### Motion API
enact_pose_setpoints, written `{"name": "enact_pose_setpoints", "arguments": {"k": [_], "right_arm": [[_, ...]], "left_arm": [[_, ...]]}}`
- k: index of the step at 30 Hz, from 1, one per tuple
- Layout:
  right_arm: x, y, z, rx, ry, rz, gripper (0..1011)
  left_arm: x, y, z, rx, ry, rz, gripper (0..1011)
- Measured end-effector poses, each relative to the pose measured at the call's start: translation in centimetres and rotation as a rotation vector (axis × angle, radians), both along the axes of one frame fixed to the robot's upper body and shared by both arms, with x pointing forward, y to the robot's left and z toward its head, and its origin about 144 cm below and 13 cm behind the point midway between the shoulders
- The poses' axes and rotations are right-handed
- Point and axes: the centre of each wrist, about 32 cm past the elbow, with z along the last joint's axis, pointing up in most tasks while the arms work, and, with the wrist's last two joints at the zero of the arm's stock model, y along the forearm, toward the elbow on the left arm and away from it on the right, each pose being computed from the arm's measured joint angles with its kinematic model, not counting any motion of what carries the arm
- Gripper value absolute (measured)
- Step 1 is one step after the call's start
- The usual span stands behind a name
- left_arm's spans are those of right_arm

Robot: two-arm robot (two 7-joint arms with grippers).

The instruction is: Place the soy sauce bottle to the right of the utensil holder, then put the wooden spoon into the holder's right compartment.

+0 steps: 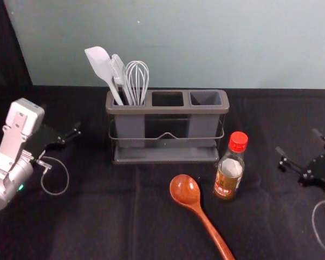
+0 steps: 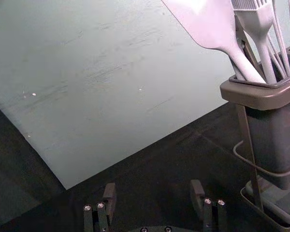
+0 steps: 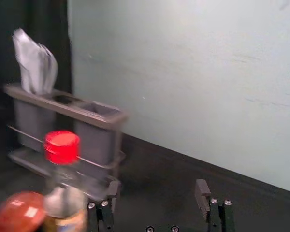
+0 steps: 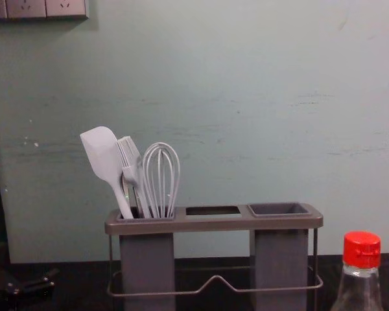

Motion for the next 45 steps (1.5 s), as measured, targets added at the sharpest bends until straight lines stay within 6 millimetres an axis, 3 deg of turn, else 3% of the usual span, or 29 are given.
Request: {"name": "enact_pose_setpoints", "arguments": {"k": [7,16,32,45], "right_arm": [[-1.3,0.5,0.5,0.099,0.004,0.099,1002],[-1.0,1.8,0.5,0.121,0.03,0.166,1002],[3.3,5.1,-0.2,0.096,0.066,0.221,1002],[4.3,6.2,-0.4,0.091,0.058,0.233,972]], "left_arm": [[0.0,0.0,0.0,0.0,0.0,0.0,1005],[0.0,0.0,0.0,0.0,0.0,0.0,1005],[0.0,0.0,0.0,0.0,0.0,0.0,1005],[0.0,0.0,0.0,0.0,0.0,0.0,1005]]}}
